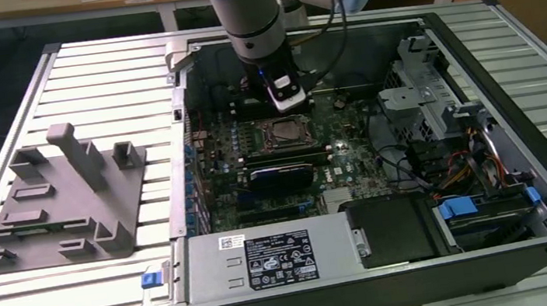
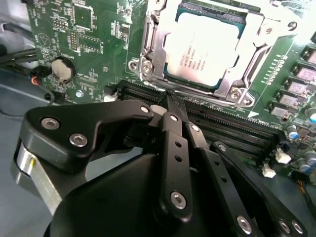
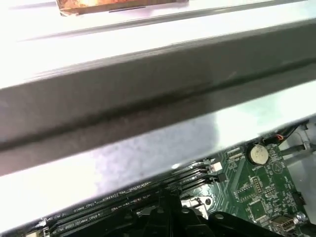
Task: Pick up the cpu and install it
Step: 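Install the first cpu locking lever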
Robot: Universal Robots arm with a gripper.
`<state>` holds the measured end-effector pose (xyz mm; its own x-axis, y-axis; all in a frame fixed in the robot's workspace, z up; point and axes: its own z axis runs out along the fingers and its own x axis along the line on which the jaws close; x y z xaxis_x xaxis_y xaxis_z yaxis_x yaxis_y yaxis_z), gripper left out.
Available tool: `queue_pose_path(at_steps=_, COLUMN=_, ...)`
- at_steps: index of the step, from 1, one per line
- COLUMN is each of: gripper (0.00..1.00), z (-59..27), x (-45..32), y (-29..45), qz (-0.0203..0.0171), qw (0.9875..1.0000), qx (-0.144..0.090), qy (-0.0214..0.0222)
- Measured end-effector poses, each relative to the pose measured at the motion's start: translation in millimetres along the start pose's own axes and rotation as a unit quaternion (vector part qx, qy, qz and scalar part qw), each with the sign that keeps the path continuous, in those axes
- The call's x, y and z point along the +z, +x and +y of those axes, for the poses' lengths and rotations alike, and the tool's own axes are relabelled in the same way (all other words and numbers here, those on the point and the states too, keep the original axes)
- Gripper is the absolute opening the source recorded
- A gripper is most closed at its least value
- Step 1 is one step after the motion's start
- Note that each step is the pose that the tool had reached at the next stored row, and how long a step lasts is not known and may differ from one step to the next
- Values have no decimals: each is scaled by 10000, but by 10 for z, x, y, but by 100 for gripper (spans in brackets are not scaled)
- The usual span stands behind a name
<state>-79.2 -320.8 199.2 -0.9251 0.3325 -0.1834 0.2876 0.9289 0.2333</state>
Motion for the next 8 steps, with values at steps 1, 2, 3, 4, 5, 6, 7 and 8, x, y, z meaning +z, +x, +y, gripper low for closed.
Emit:
queue_pose_path(at_steps=1, gripper=11, z=4, x=-16, y=-3, qz=0, qw=10000, qx=0, qy=0)
queue_pose_path(at_steps=2, gripper=11, z=8, x=-32, y=-6, qz=0, qw=10000, qx=0, qy=0)
queue_pose_path(at_steps=3, gripper=11, z=12, x=-50, y=-10, qz=0, qw=10000, qx=0, qy=0)
queue_pose_path(at_steps=4, gripper=11, z=16, x=-66, y=-13, qz=0, qw=10000, qx=0, qy=0)
queue_pose_path(at_steps=5, gripper=11, z=19, x=-78, y=-15, qz=0, qw=10000, qx=0, qy=0)
queue_pose_path(at_steps=6, gripper=11, z=21, x=-85, y=-16, qz=0, qw=10000, qx=1, qy=0)
queue_pose_path(at_steps=7, gripper=11, z=21, x=-84, y=-16, qz=-2, qw=10000, qx=3, qy=-1)
queue_pose_path(at_steps=8, gripper=11, z=21, x=-84, y=-17, qz=-2, qw=10000, qx=3, qy=-1)
